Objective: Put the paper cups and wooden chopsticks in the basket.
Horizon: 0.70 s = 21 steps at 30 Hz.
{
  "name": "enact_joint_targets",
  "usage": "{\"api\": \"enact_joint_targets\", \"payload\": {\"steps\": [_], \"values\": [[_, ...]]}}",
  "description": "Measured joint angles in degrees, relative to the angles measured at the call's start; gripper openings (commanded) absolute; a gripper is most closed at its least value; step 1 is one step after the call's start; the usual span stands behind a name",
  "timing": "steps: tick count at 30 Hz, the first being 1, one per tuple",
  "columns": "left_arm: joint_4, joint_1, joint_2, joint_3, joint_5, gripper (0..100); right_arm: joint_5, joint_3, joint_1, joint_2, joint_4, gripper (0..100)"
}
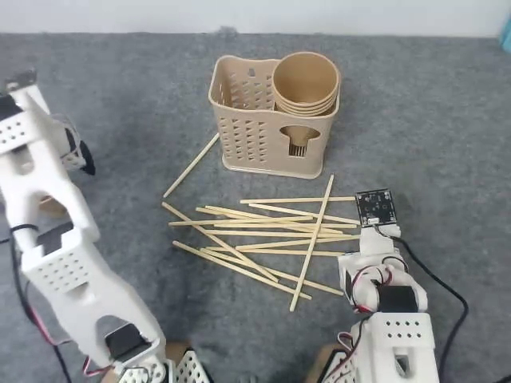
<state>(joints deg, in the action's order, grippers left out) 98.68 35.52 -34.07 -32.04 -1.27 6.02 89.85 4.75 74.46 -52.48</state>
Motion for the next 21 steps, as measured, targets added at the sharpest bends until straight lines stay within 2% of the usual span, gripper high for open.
{"api": "enact_joint_targets", "payload": {"steps": [6,14,21], "values": [[0.0,0.0,0.0,1.3,0.0,1,0.0,0.0,0.0,0.0,0.0,0.9],[0.0,0.0,0.0,1.1,-0.2,1,0.0,0.0,0.0,0.0,0.0,0.9],[0.0,0.1,0.0,-4.7,0.4,1,0.0,1.3,-0.1,0.0,1.7,0.9]]}}
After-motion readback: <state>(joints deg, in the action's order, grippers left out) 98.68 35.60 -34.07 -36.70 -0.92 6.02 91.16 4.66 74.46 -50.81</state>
